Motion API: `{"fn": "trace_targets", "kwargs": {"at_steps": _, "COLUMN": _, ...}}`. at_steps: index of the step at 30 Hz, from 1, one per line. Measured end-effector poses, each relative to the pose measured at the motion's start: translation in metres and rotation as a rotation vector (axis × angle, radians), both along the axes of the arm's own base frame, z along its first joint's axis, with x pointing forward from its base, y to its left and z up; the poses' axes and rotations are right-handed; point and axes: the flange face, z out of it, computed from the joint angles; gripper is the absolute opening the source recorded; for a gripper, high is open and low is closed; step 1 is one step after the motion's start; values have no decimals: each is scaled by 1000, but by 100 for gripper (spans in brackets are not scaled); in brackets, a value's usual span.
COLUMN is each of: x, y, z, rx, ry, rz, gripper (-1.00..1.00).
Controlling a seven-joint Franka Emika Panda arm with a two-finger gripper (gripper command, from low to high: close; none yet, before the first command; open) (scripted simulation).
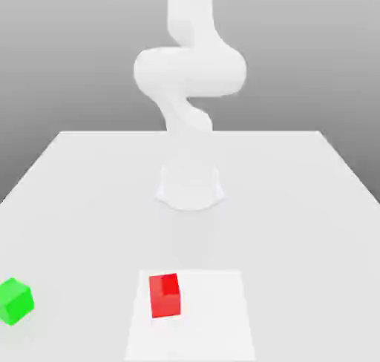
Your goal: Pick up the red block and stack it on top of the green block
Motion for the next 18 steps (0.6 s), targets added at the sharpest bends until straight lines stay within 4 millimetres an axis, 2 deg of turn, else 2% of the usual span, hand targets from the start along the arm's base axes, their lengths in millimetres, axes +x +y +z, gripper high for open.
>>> {"fn": "trace_targets", "kwargs": {"at_steps": 4, "x": 45, "y": -9, "z": -94, "rx": -40, "ry": 151, "rz": 19, "gripper": 0}}
{"fn": "trace_targets", "kwargs": {"at_steps": 9, "x": 68, "y": -22, "z": -211, "rx": -66, "ry": 329, "rz": 51, "gripper": 0}}
{"fn": "trace_targets", "kwargs": {"at_steps": 13, "x": 64, "y": -32, "z": -302, "rx": -71, "ry": 469, "rz": 84, "gripper": 0}}
{"fn": "trace_targets", "kwargs": {"at_steps": 18, "x": 34, "y": -40, "z": -408, "rx": -56, "ry": 641, "rz": 132, "gripper": 0}}
